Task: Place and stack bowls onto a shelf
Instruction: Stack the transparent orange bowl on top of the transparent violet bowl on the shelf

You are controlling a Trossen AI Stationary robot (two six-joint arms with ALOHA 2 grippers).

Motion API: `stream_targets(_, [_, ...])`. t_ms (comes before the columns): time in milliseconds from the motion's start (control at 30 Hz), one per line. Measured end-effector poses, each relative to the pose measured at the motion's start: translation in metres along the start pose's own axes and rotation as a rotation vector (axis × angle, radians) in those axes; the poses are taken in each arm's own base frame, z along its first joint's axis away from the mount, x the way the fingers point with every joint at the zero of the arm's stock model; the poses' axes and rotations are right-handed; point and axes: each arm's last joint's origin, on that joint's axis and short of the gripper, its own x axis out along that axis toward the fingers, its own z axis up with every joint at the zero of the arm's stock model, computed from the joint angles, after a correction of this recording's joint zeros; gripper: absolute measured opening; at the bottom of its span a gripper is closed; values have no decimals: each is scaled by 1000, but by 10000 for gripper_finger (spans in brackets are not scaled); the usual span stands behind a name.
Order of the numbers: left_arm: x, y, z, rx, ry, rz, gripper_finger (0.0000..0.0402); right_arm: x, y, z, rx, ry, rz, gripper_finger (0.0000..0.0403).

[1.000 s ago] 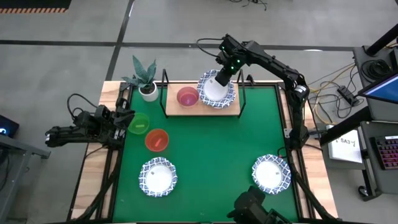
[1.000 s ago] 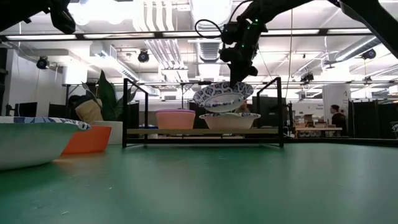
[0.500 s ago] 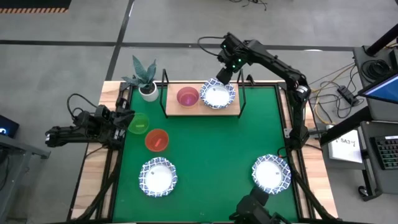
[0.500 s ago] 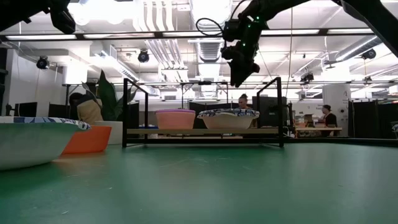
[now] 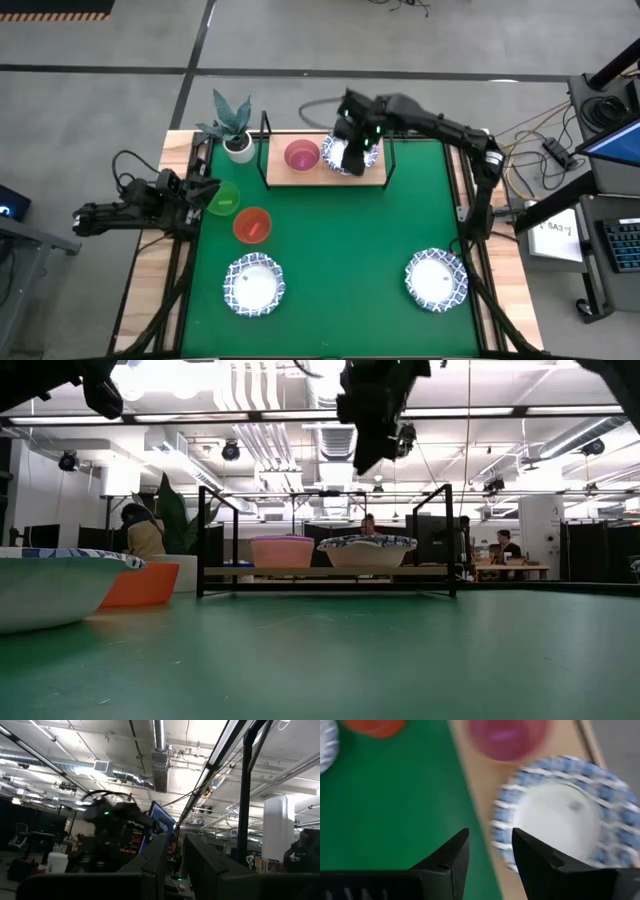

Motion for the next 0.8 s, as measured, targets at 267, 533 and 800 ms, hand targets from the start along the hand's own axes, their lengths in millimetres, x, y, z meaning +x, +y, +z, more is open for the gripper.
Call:
stream_targets(267, [6, 1, -9, -62, 72, 14, 52, 16, 86, -33, -190, -144, 106, 134])
stream_targets(533, [21, 1, -17, -123, 74, 16, 52, 20, 135, -91, -305, -351, 97, 134])
stream_targets(800, [41, 2, -34, -201, 97, 17, 52, 5, 140, -136, -395, -610, 138, 134])
